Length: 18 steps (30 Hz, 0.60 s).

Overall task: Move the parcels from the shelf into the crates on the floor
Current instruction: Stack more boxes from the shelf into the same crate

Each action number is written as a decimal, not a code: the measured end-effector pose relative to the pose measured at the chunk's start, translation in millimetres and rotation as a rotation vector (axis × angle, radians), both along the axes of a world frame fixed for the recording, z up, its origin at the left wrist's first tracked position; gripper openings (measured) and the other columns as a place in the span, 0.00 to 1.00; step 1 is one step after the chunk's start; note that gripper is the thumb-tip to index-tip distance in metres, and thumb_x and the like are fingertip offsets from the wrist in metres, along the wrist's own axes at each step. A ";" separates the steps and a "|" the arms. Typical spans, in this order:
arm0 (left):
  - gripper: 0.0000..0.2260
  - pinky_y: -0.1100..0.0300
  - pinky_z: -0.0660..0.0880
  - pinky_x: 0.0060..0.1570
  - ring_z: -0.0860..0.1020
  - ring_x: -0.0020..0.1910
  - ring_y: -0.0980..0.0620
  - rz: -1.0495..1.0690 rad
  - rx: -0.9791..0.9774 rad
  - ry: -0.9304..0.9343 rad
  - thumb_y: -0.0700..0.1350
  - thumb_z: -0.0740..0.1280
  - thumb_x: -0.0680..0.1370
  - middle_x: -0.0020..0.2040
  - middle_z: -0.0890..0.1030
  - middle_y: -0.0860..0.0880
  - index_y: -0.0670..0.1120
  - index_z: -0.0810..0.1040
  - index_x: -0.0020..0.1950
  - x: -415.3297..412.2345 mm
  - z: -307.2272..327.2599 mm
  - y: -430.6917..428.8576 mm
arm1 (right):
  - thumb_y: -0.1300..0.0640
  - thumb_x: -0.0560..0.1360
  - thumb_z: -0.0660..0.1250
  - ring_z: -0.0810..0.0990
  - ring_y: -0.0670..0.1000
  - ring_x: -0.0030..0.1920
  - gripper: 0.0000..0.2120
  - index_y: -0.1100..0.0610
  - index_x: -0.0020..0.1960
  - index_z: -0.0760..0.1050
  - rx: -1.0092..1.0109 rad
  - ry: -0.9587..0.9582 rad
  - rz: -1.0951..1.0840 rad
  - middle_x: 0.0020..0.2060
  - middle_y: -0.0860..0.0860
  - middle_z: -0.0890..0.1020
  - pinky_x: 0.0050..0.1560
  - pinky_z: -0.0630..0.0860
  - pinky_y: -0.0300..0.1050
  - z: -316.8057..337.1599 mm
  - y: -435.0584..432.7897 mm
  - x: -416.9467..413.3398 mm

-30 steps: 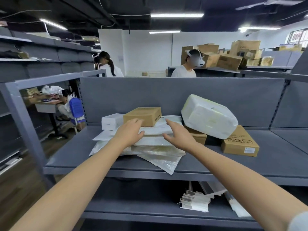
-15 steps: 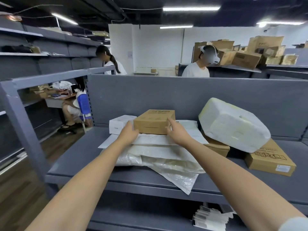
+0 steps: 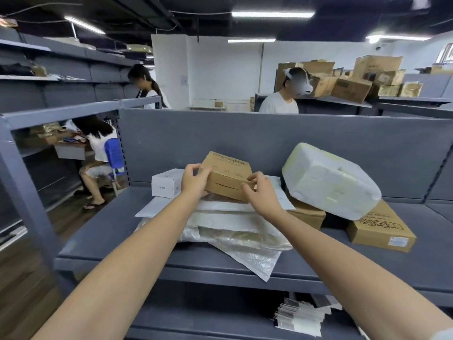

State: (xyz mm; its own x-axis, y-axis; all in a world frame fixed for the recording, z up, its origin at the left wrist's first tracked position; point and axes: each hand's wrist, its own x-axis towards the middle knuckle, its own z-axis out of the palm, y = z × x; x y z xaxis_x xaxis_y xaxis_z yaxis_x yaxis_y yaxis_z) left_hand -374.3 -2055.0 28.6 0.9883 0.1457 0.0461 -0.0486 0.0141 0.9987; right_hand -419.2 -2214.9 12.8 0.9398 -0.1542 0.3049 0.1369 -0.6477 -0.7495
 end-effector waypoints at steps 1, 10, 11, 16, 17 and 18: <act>0.11 0.49 0.80 0.48 0.75 0.56 0.46 -0.006 -0.030 0.008 0.48 0.66 0.76 0.60 0.73 0.47 0.51 0.71 0.57 -3.7 0.9 -1.8 | 0.52 0.79 0.58 0.72 0.51 0.49 0.14 0.59 0.60 0.67 0.000 0.013 -0.008 0.60 0.56 0.71 0.48 0.66 0.41 1.4 -1.2 -2.5; 0.31 0.71 0.72 0.48 0.73 0.56 0.56 0.032 0.227 -0.458 0.44 0.73 0.71 0.59 0.71 0.54 0.46 0.62 0.70 -83.0 5.8 -24.5 | 0.46 0.78 0.61 0.73 0.53 0.61 0.29 0.51 0.75 0.56 0.180 -0.037 0.100 0.65 0.50 0.71 0.52 0.78 0.53 67.0 -1.9 -35.7; 0.31 0.66 0.72 0.52 0.74 0.57 0.55 0.028 0.317 -0.543 0.44 0.74 0.71 0.60 0.72 0.54 0.47 0.63 0.70 -93.5 5.0 -27.3 | 0.45 0.77 0.63 0.72 0.53 0.62 0.35 0.47 0.77 0.49 0.225 -0.057 0.118 0.66 0.49 0.70 0.51 0.79 0.55 74.3 -0.3 -41.5; 0.35 0.60 0.71 0.56 0.70 0.62 0.54 0.073 0.650 -0.872 0.41 0.74 0.65 0.68 0.72 0.52 0.48 0.63 0.70 -125.0 -8.0 -40.2 | 0.46 0.71 0.71 0.74 0.53 0.60 0.46 0.47 0.76 0.44 0.301 -0.194 0.050 0.64 0.52 0.71 0.57 0.77 0.54 90.2 -4.4 -66.3; 0.36 0.63 0.70 0.55 0.69 0.62 0.54 0.075 0.674 -0.907 0.41 0.74 0.64 0.68 0.73 0.51 0.49 0.62 0.69 -129.8 -9.2 -42.6 | 0.46 0.70 0.73 0.74 0.53 0.61 0.47 0.48 0.77 0.45 0.297 -0.195 0.033 0.64 0.53 0.71 0.59 0.77 0.53 90.1 -7.5 -70.1; 0.37 0.65 0.69 0.53 0.69 0.62 0.55 0.072 0.693 -0.928 0.41 0.75 0.64 0.67 0.73 0.50 0.50 0.61 0.68 -134.2 -9.2 -44.0 | 0.47 0.69 0.73 0.74 0.52 0.61 0.47 0.48 0.77 0.45 0.305 -0.189 0.023 0.63 0.52 0.72 0.59 0.76 0.51 89.8 -10.7 -73.9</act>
State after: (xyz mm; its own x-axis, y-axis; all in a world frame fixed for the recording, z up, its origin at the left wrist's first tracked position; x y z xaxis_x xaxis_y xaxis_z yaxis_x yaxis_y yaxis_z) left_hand -508.6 -2098.9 19.3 0.5233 -0.1401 0.8406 -0.7446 -0.5547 0.3712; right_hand -493.1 -2225.6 102.5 0.8758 -0.2441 0.4165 0.3032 -0.3931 -0.8681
